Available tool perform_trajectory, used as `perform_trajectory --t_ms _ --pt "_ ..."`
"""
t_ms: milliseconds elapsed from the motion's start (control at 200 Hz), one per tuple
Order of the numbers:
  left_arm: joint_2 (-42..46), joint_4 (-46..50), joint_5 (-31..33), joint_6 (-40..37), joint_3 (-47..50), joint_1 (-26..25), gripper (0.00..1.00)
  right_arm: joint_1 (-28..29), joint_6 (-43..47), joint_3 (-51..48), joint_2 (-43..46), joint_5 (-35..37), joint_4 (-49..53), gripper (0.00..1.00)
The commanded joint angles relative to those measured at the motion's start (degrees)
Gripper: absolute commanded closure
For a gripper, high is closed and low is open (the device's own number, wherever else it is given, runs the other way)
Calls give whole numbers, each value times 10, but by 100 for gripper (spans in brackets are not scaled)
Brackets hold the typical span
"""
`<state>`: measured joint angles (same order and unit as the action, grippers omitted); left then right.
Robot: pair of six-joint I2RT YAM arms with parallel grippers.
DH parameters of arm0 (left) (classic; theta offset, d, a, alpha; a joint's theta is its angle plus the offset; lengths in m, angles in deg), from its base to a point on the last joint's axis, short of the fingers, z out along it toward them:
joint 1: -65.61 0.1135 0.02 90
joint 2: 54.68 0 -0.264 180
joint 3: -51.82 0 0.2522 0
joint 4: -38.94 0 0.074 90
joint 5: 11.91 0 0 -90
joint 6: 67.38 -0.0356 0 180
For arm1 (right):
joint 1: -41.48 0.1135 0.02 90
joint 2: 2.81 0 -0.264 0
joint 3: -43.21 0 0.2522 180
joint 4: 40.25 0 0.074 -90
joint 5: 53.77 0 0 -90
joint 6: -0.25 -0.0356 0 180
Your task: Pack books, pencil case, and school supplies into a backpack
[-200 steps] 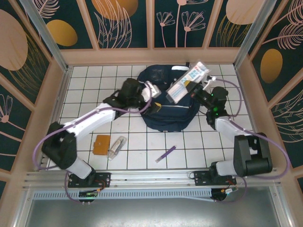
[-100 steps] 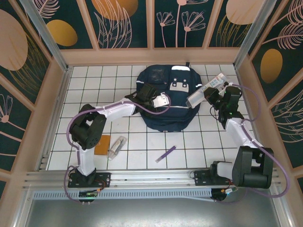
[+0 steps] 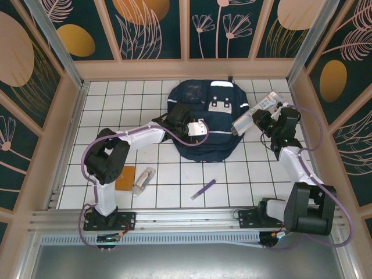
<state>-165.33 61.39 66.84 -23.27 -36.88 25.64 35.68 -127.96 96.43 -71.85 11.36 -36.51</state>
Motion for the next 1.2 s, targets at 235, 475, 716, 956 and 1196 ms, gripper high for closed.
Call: perform_trajectory --t_ms 235,475,716,956,1196 --pt "-12 111 -191 -58 -46 13 17 -4 31 -3 18 -23 8 100" --pt "-71 66 19 -19 -98 12 27 -4 35 1 17 -21 7 100" --pt "-60 -3 46 -8 -79 12 48 -4 21 2 19 -16 15 100" --pt "1 -8 59 144 -147 13 100 -4 -53 0 19 -49 64 100" --pt "18 -7 104 249 -240 13 100 -23 -50 33 49 -71 187 100"
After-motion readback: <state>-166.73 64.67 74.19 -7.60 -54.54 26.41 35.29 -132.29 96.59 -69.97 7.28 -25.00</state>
